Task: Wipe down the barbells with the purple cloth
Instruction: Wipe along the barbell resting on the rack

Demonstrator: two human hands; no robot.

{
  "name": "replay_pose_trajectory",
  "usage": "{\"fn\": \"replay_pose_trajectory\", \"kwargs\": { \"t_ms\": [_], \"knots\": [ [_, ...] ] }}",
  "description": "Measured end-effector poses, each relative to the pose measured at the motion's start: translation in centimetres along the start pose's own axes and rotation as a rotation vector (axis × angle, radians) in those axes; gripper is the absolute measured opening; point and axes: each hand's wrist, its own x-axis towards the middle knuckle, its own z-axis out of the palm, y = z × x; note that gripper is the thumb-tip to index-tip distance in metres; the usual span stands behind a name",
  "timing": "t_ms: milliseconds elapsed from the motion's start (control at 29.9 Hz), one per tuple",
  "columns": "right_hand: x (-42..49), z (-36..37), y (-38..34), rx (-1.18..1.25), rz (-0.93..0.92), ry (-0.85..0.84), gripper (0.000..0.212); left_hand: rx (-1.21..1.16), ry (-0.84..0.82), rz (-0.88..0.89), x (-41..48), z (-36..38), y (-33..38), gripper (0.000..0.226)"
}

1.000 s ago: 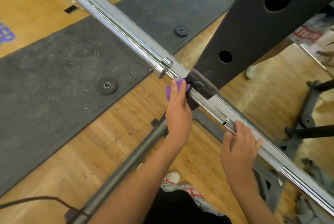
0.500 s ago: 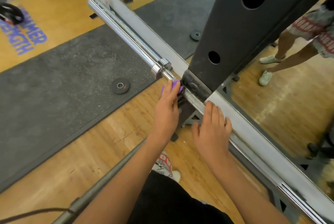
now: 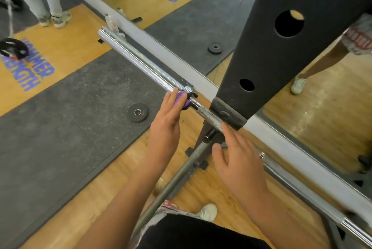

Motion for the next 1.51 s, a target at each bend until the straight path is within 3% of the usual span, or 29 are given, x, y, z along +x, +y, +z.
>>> {"fn": "replay_pose_trajectory", "kwargs": {
  "t_ms": [67,234,368,535,736,1071,1338,1505],
  "knots": [
    [2.5,1.3,-2.8,0.071,0.006,0.045,0.055,0.085,-0.082,0.065,2.0,-1.4,-2.6,0.060],
    [10.2,4.8,-6.6,0.052,-0.052,0.057,0.058,0.205,-0.029,0.168,7.5,-3.5,-6.3,0.056],
    [15.0,6.3,-6.4,-0.016,0.005,-0.008,0.076,0.289,-0.228,0.282,10.7,-1.7,-7.1,0.063],
    [15.7,6.8,-5.6,0.023,-0.018,-0.081,0.098,0.177,-0.372,0.225,10.8,-2.0,-8.2,0.052],
    [15.6,6.6,-5.6,0.056,0.039,-0.110,0.113,0.253,-0.412,0.288,9.6,-2.2,-7.5,0.050],
    [15.7,6.6,-5.9,0.099,0.071,-0.079,0.108,0.192,-0.336,0.234,7.6,-1.5,-7.5,0.048],
    [15.0,6.8,-5.7,0.030,-0.003,0.028,0.081,0.279,-0.327,0.185,11.5,-1.7,-6.0,0.043],
    [14.5,7.4,-5.7,-0.045,-0.064,0.083,0.086,0.248,-0.327,0.229,9.5,-2.2,-6.3,0.049]
  ]
}}
